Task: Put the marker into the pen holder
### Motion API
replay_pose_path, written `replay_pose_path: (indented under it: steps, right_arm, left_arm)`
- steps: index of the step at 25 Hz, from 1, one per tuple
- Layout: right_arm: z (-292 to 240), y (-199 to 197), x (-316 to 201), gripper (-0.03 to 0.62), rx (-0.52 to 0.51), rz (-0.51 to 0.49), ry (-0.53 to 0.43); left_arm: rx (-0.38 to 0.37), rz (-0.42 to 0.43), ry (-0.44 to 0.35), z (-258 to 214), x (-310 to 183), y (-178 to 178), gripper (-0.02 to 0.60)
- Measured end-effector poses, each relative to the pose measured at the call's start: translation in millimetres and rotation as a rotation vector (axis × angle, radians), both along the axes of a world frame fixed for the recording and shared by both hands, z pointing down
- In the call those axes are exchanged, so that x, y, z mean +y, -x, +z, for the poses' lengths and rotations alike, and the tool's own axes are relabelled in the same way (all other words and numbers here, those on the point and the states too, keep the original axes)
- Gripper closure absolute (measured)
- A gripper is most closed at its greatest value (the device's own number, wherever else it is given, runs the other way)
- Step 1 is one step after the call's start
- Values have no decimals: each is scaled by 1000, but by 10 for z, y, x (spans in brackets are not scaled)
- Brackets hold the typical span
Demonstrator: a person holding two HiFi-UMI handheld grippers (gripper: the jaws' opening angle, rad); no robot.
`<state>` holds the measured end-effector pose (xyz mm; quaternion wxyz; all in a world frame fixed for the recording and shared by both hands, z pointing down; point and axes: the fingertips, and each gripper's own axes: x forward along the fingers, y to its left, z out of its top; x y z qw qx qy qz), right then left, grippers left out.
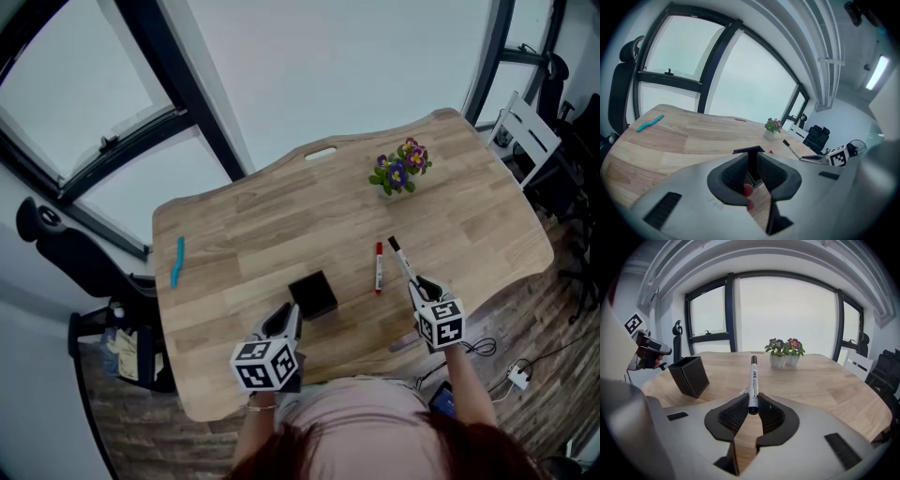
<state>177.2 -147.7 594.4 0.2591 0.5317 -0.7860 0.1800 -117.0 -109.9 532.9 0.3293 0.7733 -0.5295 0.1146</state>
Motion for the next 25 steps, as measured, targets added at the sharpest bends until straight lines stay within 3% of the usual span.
replay_pose_path:
  steps: [12,25]
  right_arm:
    - [-606,573,-153,534,64,-254,-92]
    - [-878,994,-108,534,111,-462,-111]
  left_arm:
    - [2,5,63,222,3,52,515]
    - [9,45,111,346,-7,-34,497]
